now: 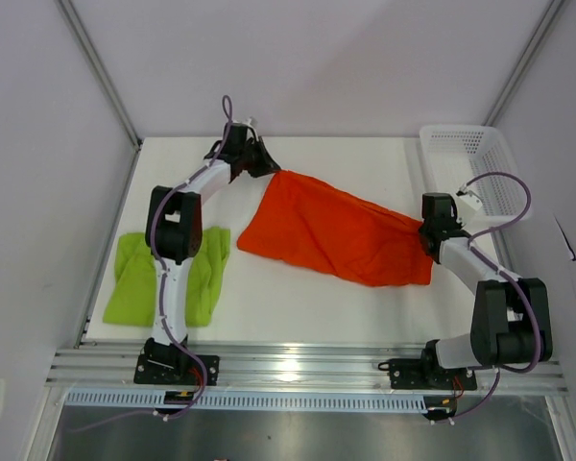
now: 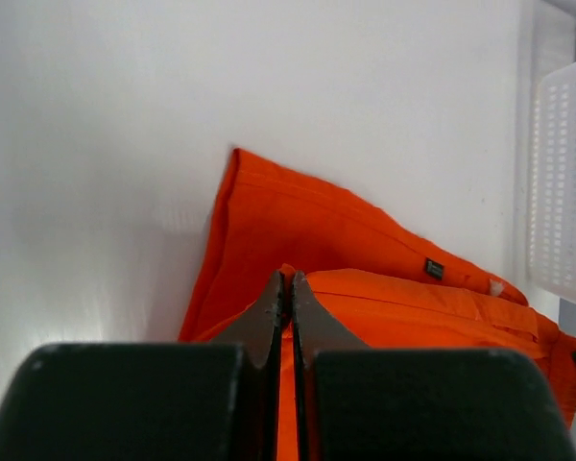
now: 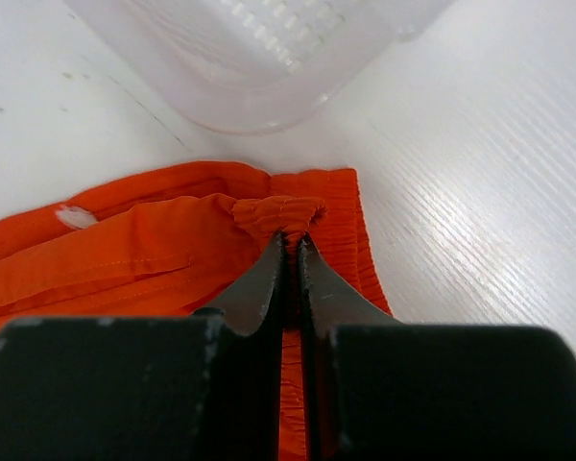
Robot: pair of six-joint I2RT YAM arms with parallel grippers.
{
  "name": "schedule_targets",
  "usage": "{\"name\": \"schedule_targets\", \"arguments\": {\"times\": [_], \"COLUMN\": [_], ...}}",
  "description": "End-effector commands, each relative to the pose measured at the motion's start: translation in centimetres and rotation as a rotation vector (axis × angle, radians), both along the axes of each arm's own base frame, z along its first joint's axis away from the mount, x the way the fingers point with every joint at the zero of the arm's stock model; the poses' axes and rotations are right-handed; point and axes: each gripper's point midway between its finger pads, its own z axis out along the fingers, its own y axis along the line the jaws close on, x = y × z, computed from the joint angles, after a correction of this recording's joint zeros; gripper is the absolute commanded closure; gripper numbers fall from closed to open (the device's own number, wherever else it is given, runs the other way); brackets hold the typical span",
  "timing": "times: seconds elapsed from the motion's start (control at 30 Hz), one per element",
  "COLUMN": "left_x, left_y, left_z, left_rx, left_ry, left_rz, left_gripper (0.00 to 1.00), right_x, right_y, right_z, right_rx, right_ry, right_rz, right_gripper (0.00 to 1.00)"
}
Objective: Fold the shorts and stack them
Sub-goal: Fold the shorts
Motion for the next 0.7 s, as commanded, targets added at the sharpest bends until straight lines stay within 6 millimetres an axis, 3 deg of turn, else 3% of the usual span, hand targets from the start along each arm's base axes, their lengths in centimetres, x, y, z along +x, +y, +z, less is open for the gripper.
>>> {"name": "schedule_targets", "arguments": {"times": [0.0,0.03,0.13,0.2,0.23,0.27,0.3,0.37,0.47,0.63,0.67], "left_x": [1.5,1.5,1.6,1.6,1.5,1.5,1.5,1.5,1.3,0.3,-0.3], "left_y": [-0.9,-1.2,-2.4,-2.8,-3.2,-3.4,-3.6,-3.7,-3.6,-2.7,-2.3], "left_z": [0.5,-1.0,-1.1,-1.5,-1.5,-1.1,-0.6,0.0,1.6,4.7,4.1], "left_rx": [-0.021,-0.02,-0.034,-0.029,-0.028,-0.029,-0.028,-0.022,-0.012,0.038,0.058], "left_ry": [-0.022,0.004,0.003,0.003,-0.003,-0.013,-0.023,-0.036,-0.062,-0.116,-0.104], "left_rz": [-0.004,-0.009,-0.038,-0.051,-0.058,-0.063,-0.069,-0.072,-0.082,-0.086,-0.083], "left_gripper": [1.0,1.0,0.87,0.73,0.58,0.51,0.42,0.24,0.17,0.15,0.15], "right_x": [-0.5,-0.6,-1.2,-1.9,-2.1,-2.6,-2.7,-2.5,-2.4,-3.1,-3.1], "right_y": [-1.7,-1.8,-2.2,-2.7,-3.0,-3.5,-3.7,-3.8,-3.6,-4.0,-3.4], "right_z": [-0.2,-0.2,-0.2,-0.7,-0.9,-1.5,-1.7,-2.0,-2.8,-4.0,-4.5], "right_rx": [-0.038,-0.04,-0.053,-0.068,-0.07,-0.072,-0.07,-0.056,-0.037,0.025,0.051], "right_ry": [0.038,0.039,0.066,0.107,0.123,0.158,0.172,0.19,0.227,0.264,0.276], "right_rz": [-0.104,-0.11,-0.134,-0.162,-0.17,-0.186,-0.194,-0.189,-0.174,-0.147,-0.109], "right_gripper": [1.0,1.0,0.96,0.92,0.89,0.7,0.58,0.45,0.44,0.43,0.43]}}
